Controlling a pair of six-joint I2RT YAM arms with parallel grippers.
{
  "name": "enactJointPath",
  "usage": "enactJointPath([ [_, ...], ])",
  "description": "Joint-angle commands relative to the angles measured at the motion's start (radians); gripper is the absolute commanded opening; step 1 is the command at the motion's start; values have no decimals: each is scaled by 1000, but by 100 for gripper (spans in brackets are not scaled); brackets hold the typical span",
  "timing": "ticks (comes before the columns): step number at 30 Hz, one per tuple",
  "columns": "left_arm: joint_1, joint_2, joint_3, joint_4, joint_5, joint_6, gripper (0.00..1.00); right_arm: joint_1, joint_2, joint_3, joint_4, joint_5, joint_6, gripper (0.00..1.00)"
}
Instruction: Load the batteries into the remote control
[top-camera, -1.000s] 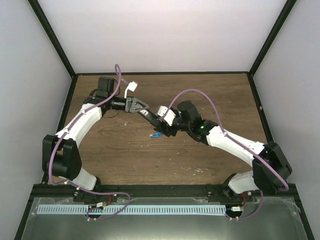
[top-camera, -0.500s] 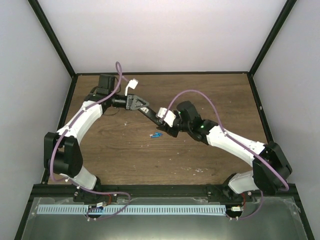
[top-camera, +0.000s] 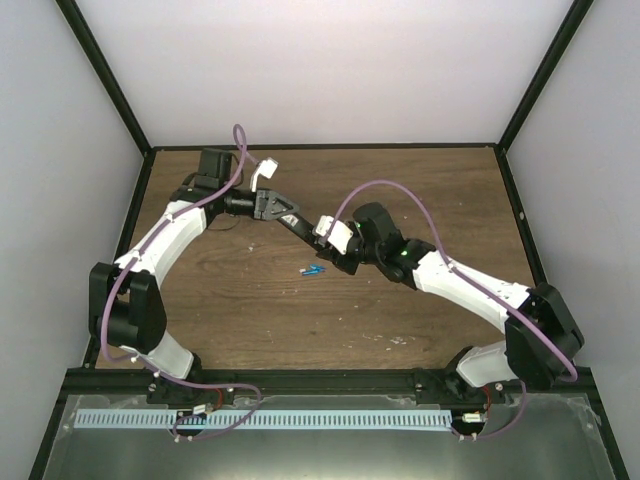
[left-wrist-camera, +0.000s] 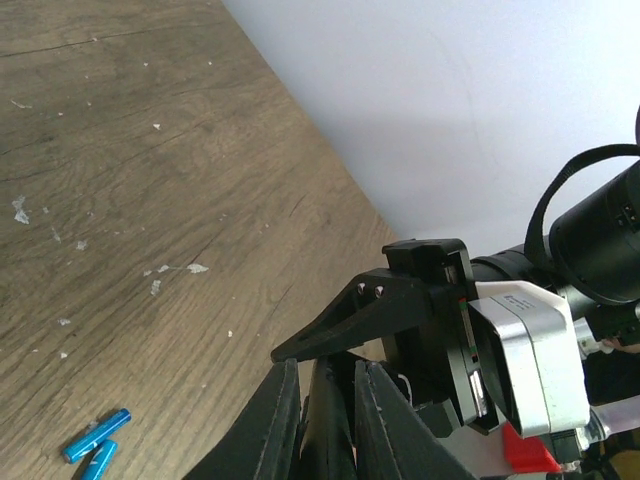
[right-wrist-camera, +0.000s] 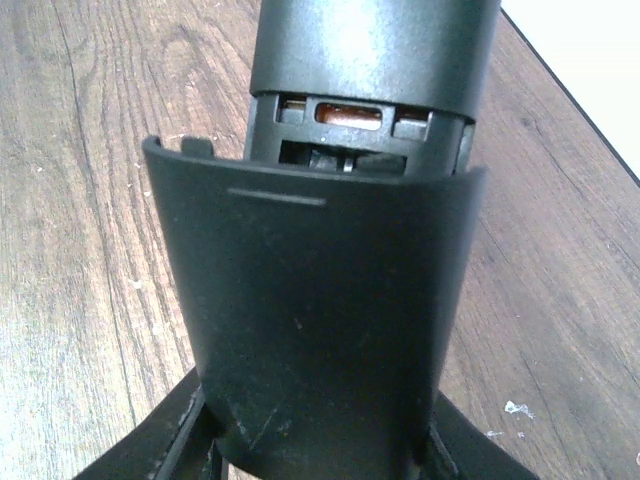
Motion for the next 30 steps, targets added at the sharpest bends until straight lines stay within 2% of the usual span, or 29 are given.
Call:
enactJointPath([
  [1, 16, 1, 32, -35, -88, 35, 0, -8, 6, 23, -39, 26, -16, 30],
  [8, 85, 1, 35, -67, -179, 50, 0, -32, 0, -4, -58, 18, -5, 30],
  [15, 109, 6, 27, -33, -265, 32, 0, -46, 4, -1, -89, 4, -3, 31],
  [21, 138, 10, 6, 30, -299, -12, 0, -52, 3, -5, -109, 2, -2, 32],
  [30, 192, 6, 8, 38, -299, -18, 0, -83, 44, 19, -188, 4, 28, 33],
])
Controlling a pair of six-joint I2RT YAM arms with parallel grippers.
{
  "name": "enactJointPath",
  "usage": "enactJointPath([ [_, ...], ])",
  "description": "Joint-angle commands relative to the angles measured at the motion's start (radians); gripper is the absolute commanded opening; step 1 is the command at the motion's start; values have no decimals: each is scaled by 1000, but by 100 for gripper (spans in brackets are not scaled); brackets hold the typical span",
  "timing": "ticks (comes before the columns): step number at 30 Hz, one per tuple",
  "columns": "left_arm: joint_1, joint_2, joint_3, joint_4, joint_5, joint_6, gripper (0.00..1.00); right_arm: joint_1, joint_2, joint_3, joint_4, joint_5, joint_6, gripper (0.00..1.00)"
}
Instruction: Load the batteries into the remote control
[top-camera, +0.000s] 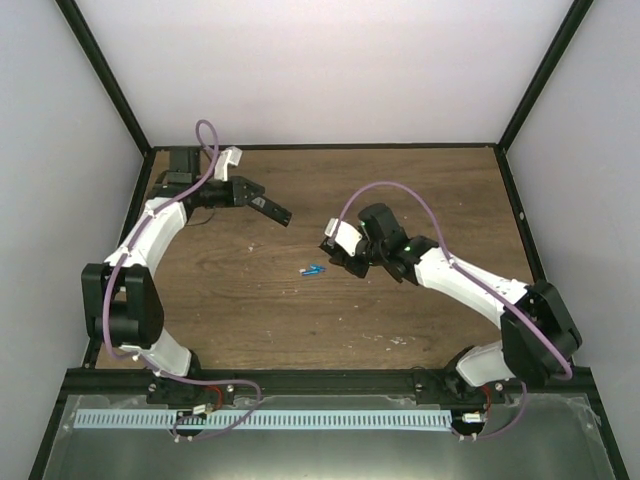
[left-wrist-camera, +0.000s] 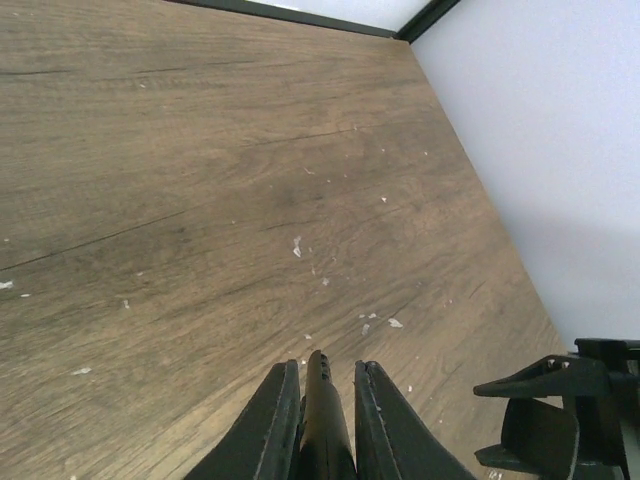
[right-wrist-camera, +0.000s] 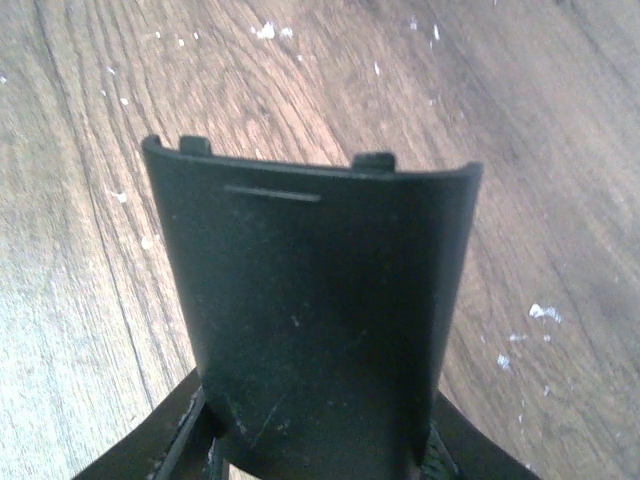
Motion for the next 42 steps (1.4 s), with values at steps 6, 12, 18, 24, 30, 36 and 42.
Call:
enactJointPath([
  [6, 43, -24, 11, 4, -6, 13, 0, -121, 164, 133, -259, 34, 132, 34],
  [12, 45, -21, 35, -30, 5, 30, 0, -153, 265, 202, -384, 30, 188, 34],
  [18, 45, -19, 37, -33, 16, 32, 0, -154, 331, 233, -441, 22, 202, 36],
  [24, 45, -13, 43, -37, 25, 35, 0, -154, 377, 245, -460, 38, 186, 37],
  [30, 47, -14, 53, -43, 24, 35, 0, -154, 351, 242, -442, 103, 188, 38],
  [36, 64, -22, 51, -20, 59, 18, 0, -153, 258, 232, -373, 69, 185, 60],
  [42, 68, -15, 15, -77, 92, 45, 0, -137, 238, 244, -333, -7, 181, 62],
])
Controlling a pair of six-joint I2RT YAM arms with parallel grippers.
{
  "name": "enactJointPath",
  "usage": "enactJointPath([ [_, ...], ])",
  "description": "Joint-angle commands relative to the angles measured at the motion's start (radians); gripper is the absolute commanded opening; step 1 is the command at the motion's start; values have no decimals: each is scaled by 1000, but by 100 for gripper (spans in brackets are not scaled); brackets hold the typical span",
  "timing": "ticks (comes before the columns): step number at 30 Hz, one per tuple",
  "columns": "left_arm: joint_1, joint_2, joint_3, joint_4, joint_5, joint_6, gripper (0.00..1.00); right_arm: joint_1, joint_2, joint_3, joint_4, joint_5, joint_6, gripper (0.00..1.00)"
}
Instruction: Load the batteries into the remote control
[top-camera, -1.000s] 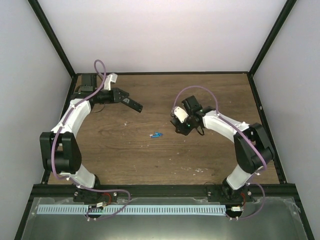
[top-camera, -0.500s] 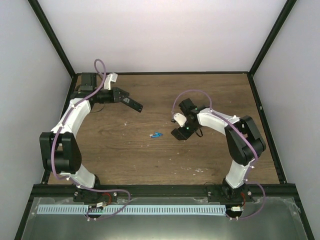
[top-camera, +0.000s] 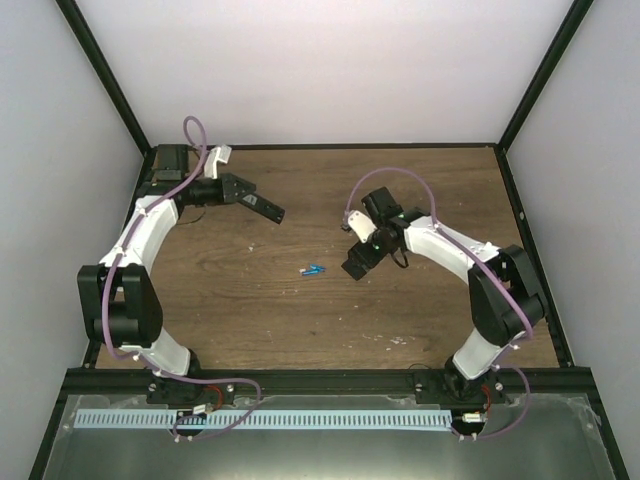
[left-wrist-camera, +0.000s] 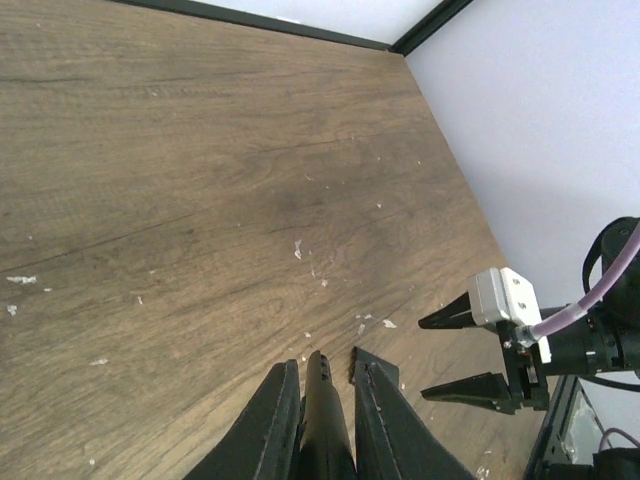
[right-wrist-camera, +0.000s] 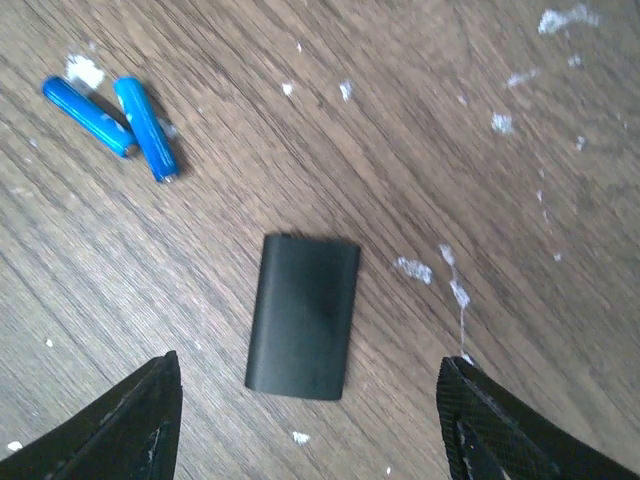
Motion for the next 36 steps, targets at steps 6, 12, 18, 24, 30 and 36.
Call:
enactJointPath([
  [6, 4, -75, -195, 104, 80, -92, 0, 91, 16, 35, 139, -85, -20, 58],
  [12, 6, -137, -283, 156, 49, -142, 0, 153, 105, 107, 148, -83, -59, 49],
  [18, 62, -184, -368, 208, 55, -202, 0, 199, 190, 207, 113, -95, -137, 43],
  [24, 154, -231, -454, 278, 87, -258, 0, 219, 264, 287, 66, -97, -185, 40],
  [30, 165, -245, -455, 260, 85, -244, 0, 239, 320, 335, 46, -78, -224, 36],
  [36, 167, -235, -445, 259, 90, -240, 0, 256, 357, 365, 38, -69, -250, 32],
])
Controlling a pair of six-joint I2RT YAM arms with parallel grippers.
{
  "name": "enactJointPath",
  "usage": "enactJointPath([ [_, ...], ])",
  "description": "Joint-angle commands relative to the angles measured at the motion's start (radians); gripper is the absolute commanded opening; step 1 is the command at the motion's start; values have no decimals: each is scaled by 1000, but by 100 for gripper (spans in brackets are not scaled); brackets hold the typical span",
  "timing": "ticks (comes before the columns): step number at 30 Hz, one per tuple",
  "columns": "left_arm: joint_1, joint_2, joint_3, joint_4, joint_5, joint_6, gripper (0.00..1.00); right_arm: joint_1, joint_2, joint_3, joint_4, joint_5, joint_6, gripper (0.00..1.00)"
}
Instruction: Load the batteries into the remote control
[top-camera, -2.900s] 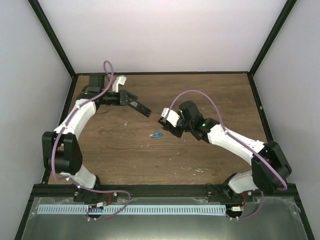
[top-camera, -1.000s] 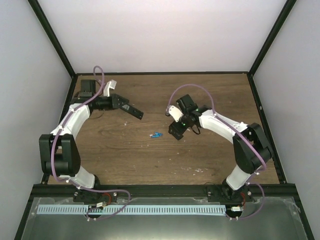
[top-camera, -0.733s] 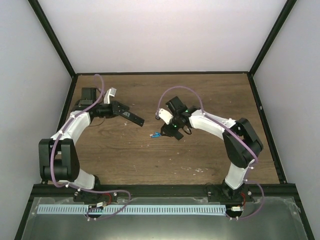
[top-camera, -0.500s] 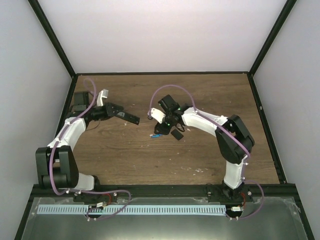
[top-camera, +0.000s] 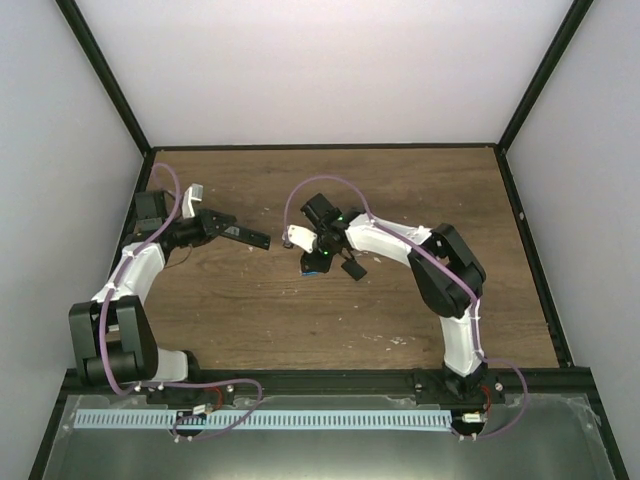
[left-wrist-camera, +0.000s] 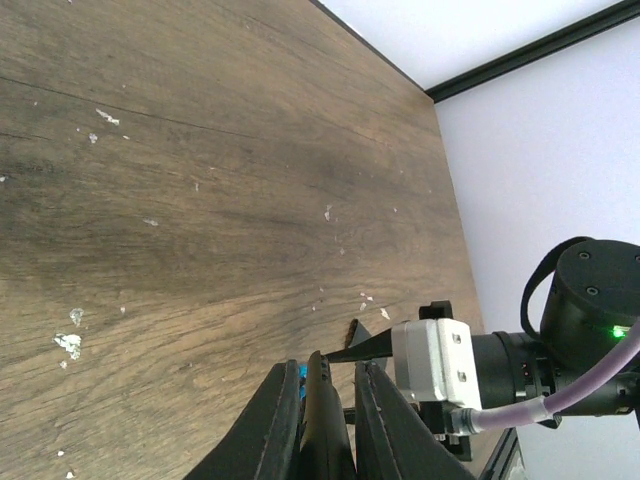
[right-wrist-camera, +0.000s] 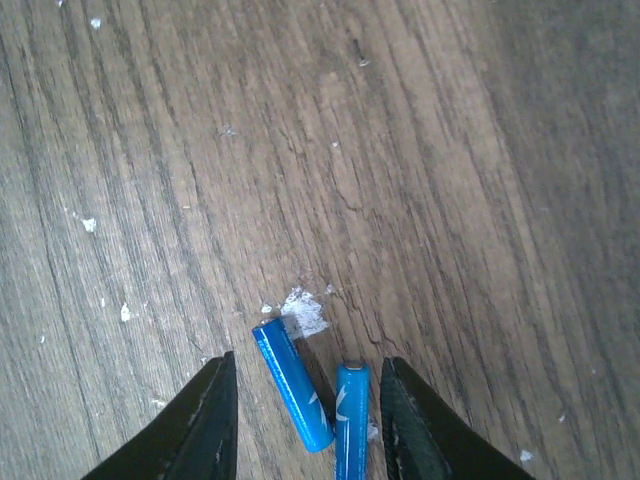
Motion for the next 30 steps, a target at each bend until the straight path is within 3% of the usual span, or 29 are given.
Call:
enactJointPath([
  [1, 7, -6, 11, 22, 28, 0, 0, 17, 30, 62, -29, 12, -37, 31],
  [30, 8, 25, 41, 7, 29, 21, 0, 51, 113, 69, -44, 35, -71, 22],
])
